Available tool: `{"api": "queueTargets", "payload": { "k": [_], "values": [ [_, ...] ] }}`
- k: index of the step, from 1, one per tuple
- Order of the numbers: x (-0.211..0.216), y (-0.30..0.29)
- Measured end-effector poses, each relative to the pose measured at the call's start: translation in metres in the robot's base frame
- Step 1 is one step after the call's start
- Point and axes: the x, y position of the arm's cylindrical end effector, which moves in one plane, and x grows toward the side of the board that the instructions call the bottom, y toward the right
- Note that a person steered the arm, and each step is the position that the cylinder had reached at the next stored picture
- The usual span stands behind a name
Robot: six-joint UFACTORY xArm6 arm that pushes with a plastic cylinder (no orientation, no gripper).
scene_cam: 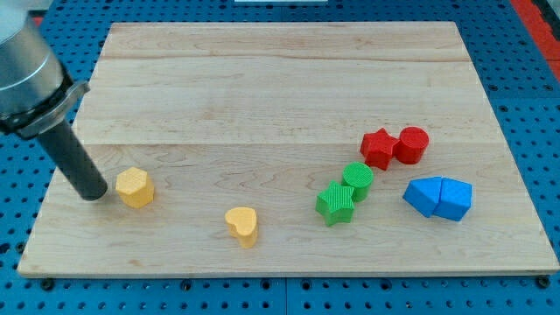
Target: Slide the yellow heart and yellow hexagon up and right
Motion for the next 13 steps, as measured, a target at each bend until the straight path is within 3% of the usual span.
{"api": "queueTargets", "payload": {
  "k": [1,2,3,4,6,7,8,10,13],
  "values": [
    [0.005,0.066],
    [0.039,0.102],
    [0.076,0.079],
    [0.089,0.137],
    [0.072,0.188],
    [0.104,0.16],
    [0.067,0.114],
    [0.048,0.197],
    [0.048,0.197]
  ]
}}
